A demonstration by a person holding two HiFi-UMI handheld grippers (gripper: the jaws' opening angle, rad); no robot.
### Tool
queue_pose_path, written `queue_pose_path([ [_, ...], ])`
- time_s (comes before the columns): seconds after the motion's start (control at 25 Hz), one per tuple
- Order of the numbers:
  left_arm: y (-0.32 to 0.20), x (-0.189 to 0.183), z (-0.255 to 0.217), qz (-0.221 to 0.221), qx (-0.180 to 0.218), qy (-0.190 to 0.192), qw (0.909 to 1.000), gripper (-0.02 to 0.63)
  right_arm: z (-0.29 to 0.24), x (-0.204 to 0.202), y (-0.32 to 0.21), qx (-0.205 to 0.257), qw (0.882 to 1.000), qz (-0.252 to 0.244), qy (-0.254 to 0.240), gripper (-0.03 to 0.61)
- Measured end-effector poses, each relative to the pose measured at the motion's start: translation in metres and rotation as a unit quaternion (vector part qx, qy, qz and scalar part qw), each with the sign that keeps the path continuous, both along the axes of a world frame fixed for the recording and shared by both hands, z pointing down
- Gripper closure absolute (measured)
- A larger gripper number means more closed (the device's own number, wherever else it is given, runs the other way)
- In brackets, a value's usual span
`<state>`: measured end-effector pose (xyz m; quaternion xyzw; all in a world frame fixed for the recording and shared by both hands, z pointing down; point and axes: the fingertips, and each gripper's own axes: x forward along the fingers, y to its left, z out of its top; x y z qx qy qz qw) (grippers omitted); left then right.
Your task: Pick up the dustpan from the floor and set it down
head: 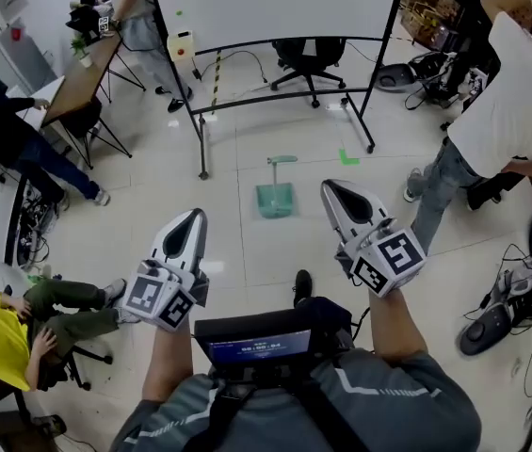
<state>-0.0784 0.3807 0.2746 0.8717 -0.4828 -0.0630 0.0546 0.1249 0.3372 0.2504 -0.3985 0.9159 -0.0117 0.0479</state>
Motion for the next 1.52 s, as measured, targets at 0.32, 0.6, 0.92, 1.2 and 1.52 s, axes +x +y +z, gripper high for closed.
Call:
queue_pose_path([
  [0.32, -0.18, 0.035, -0.015, -0.025, -0.01, -0.004, 0.9996, 0.586, -0.006, 0.034, -0.182, -0.012, 0.999, -0.04, 0.009, 0.558],
  [0.6, -0.273, 0.017, -0.02, -0.029, -0.005, -0.006, 0.9995, 0.586, 0.001, 0.009, -0.272, -0.022, 0.998, -0.05, 0.007, 0.558],
  [0.92, -0.321, -0.02, -0.031, 0.025, 0.02, 0.005, 0.9995, 0.586, -0.023, -0.021, -0.301, -0.009, 1.0, 0.009, -0.012, 0.558],
  [1.2, -0.347, -0.037, -0.02, 0.049, 0.011, 0.014, 0.9986, 0.586, -0.023, -0.038, -0.317, -0.005, 0.999, 0.036, -0.007, 0.558],
  [1.52, -0.371, -0.037, -0.02, 0.057, 0.009, 0.017, 0.9982, 0.586, -0.023, -0.043, -0.337, -0.006, 0.999, 0.041, -0.007, 0.558],
])
